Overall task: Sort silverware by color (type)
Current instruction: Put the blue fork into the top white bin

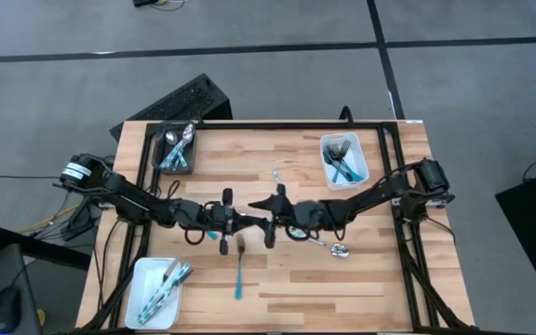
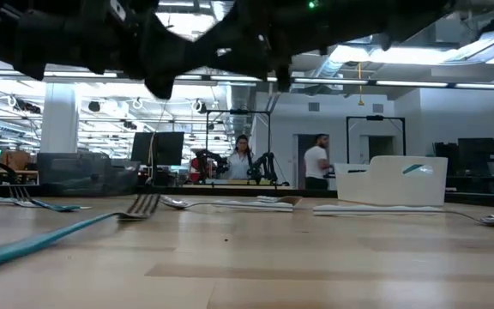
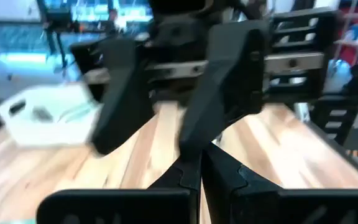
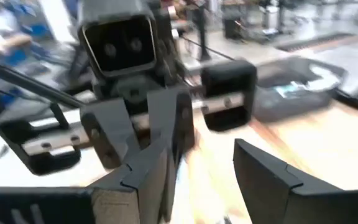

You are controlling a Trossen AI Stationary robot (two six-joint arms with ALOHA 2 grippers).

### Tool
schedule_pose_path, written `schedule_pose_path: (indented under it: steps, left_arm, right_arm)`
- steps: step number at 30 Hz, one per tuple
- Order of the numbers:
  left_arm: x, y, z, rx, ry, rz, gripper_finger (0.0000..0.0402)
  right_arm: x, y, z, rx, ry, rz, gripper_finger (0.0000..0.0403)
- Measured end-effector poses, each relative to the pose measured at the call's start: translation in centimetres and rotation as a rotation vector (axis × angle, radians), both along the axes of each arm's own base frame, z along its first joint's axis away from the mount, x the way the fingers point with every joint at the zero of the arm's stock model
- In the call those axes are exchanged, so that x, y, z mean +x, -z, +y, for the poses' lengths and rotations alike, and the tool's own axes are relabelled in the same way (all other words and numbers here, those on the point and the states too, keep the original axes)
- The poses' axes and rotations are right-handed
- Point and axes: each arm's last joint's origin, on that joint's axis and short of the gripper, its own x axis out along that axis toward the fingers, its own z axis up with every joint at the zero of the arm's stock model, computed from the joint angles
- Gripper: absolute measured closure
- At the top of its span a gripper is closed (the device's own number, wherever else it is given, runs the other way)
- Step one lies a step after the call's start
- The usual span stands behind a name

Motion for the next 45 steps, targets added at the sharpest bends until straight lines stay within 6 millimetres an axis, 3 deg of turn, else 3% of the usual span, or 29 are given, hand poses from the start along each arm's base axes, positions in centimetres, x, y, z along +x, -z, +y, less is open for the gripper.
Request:
schedule_pose_path:
  steps: [5,12,15,18,24,28,37,41,45]
  left_arm:
    - [-0.2,1.5,0.0,-0.063,-0.001,0.152,0.0401]
    - [-1.5,3.7,-2.1,-0.186,0.247,0.451,0.0401]
    - [-1.9,3.9,-4.1,-0.039,0.352,0.586,0.0401]
    - [-1.8,2.8,-6.1,0.199,0.421,0.694,0.0401]
    - [-1.2,-0.2,-7.6,0.580,0.337,0.754,0.0401]
    - [-0.9,0.1,-7.4,0.608,0.385,0.756,0.0379]
    - [1.7,3.7,-8.0,0.821,0.527,0.826,0.0271]
    - [2.2,4.8,-8.2,0.844,0.621,0.910,0.0264]
    - [2.5,4.9,-8.0,0.842,0.654,0.930,0.0287]
  right_arm:
    - [-0.8,1.5,1.6,0.032,0.014,0.138,0.0195]
    - [-1.7,3.6,1.6,0.040,0.029,0.340,0.0195]
    - [-1.6,3.7,1.0,0.041,0.049,0.350,0.0195]
    - [-1.5,3.6,0.5,0.044,0.062,0.348,0.0195]
    - [-2.3,2.2,-0.2,0.035,0.078,0.385,0.0195]
    - [-3.7,0.8,-0.4,0.018,0.078,0.444,0.0195]
    - [-6.4,-1.9,0.1,0.019,0.122,0.478,0.0195]
    - [-6.8,-1.7,0.3,0.021,0.140,0.503,0.0195]
    - [-6.7,-1.4,0.0,0.034,0.162,0.521,0.0195]
